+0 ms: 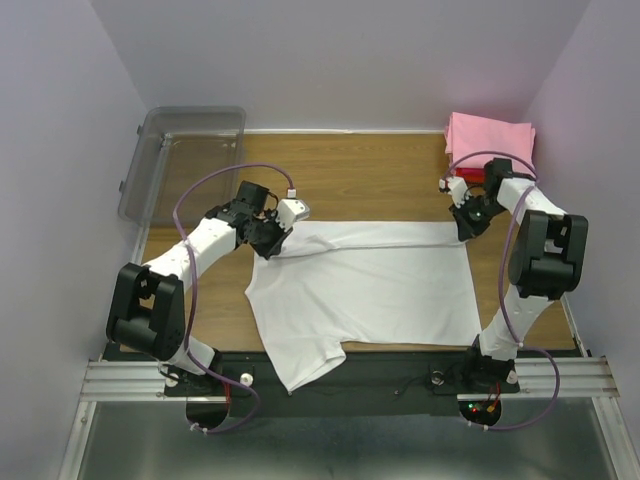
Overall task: Fold and stack the t-shirts
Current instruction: Fold the tshirt
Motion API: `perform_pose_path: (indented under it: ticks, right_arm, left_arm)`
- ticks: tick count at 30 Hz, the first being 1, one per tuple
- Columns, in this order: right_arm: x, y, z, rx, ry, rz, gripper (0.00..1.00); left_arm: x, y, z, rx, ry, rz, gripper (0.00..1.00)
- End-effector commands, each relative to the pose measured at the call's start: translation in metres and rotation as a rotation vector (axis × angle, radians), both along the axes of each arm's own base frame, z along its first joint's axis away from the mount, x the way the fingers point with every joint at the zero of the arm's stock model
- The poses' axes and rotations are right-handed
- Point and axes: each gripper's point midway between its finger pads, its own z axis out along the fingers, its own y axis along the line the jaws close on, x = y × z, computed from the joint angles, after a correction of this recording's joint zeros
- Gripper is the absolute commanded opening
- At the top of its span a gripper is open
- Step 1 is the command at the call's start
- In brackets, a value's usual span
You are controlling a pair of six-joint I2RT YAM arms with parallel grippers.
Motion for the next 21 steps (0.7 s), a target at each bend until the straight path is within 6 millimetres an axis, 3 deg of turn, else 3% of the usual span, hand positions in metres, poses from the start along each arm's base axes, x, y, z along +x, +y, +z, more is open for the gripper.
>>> perform_pose_path:
  ticks: [1, 2, 3, 4, 6, 12, 16, 17, 21]
  right_arm:
    - [-0.019, -0.004, -0.017, -0.006, 0.067, 0.015, 0.04]
    - [-0.021, -0.004, -0.019, -0.005, 0.075, 0.019, 0.12]
    - [-0.023, -0.004, -0.02, -0.01, 0.078, 0.025, 0.29]
    - [-0.023, -0.006, -0.019, -0.019, 0.078, 0.028, 0.35]
    - [-0.022, -0.006, -0.012, -0.02, 0.066, 0.029, 0.48]
    - [0.002, 0.014, 0.032, 0.109, 0.007, 0.009, 0.51]
    - [0.013, 0.022, 0.04, 0.175, 0.032, -0.039, 0.49]
    - [0.014, 0.023, 0.039, 0.184, 0.043, -0.06, 0.47]
    - [0.023, 0.025, 0.034, 0.209, 0.067, -0.096, 0.42]
  left_arm:
    - [-0.011, 0.006, -0.015, 0.028, 0.019, -0.038, 0.01]
    - [-0.011, 0.006, -0.016, 0.036, 0.02, -0.046, 0.06]
    - [-0.013, 0.006, -0.018, 0.041, 0.022, -0.061, 0.12]
    - [-0.015, 0.008, -0.016, 0.047, 0.028, -0.073, 0.23]
    - [-0.011, 0.003, -0.003, 0.034, 0.0, -0.118, 0.31]
    - [0.007, -0.023, 0.036, -0.061, -0.018, -0.169, 0.51]
    - [0.032, -0.04, 0.035, -0.097, -0.025, -0.147, 0.52]
    - [0.036, -0.044, 0.025, -0.106, 0.006, -0.144, 0.52]
    - [0.058, -0.07, 0.019, -0.169, 0.026, -0.158, 0.52]
